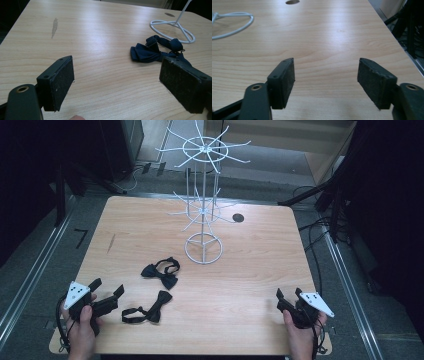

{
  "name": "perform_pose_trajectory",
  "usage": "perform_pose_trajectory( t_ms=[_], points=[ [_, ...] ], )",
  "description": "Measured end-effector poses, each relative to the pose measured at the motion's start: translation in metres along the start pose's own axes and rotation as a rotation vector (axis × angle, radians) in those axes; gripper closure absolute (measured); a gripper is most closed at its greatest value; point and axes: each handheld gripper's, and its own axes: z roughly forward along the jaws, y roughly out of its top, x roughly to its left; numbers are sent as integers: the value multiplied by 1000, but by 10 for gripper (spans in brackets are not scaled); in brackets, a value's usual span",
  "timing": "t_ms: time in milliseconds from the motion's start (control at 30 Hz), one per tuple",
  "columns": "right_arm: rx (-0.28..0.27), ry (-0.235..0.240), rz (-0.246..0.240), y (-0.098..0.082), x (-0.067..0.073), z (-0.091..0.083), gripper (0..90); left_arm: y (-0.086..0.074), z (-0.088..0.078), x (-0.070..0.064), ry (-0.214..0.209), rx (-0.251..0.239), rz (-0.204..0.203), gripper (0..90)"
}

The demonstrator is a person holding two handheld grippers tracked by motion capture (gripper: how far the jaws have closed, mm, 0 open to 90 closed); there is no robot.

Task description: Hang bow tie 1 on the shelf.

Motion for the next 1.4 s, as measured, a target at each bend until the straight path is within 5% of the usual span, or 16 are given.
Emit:
perform_pose_trajectory(
  t_ms=[333, 567, 667, 767, 933, 1133, 1400],
  points=[
    [-36, 75, -15, 8, 19, -2, 346, 0, 0, 0, -10, 3, 4, 135],
    [-28, 166, -164, 17, 60, 3, 396, 0, -1, 0, -9, 3, 6, 135],
    [-15, 196, -193, 18, 73, 7, 396, -1, -1, 0, -12, 2, 7, 135],
    [-27, 257, -272, 24, 106, 15, 395, -1, -2, 1, -20, 2, -3, 133],
    [-38, 339, -229, 28, 134, 23, 397, 0, -1, 2, -17, 2, -8, 133],
    [-13, 377, -278, 23, 165, 33, 397, -1, -1, 2, -23, -3, -10, 133],
    [25, 429, -288, 17, 188, 43, 399, -1, -2, 2, -22, -2, -9, 134]
  ],
)
